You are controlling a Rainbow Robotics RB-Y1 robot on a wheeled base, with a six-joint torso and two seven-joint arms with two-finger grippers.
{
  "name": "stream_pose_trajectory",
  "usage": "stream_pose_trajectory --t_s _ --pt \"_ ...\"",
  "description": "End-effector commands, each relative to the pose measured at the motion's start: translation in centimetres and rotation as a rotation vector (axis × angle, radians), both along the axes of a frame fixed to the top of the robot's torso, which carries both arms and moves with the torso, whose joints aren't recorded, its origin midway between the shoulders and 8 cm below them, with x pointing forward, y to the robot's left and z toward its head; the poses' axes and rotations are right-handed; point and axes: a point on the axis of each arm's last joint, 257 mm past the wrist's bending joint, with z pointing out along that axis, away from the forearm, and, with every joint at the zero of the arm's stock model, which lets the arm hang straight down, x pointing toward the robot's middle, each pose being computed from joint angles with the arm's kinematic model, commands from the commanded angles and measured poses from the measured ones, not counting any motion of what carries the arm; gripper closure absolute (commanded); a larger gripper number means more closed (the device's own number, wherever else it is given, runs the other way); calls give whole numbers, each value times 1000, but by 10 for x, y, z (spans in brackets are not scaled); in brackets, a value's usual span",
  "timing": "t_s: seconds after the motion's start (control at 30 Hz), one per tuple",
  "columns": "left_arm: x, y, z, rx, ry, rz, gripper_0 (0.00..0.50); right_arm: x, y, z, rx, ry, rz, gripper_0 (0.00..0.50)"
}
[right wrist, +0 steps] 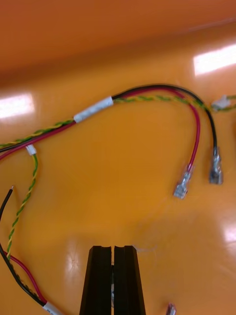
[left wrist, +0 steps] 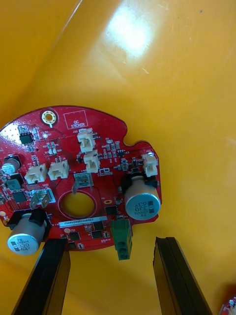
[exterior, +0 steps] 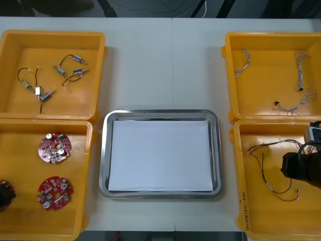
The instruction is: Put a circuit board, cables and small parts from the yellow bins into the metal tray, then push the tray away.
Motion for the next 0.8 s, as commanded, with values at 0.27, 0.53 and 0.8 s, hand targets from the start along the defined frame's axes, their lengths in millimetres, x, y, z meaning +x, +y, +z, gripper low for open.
stream_pose_trajectory --t_s 0.27,0.53,0.8 --pt "7 4 -5 -11 -4 42 0 32 -29 44 -36 -74 -36 500" --pt "7 2 -5 -11 -2 36 0 33 -43 44 -47 -59 -43 500" --pt "7 2 -5 -7 1 24 500 23 -53 35 -68 -27 -46 500"
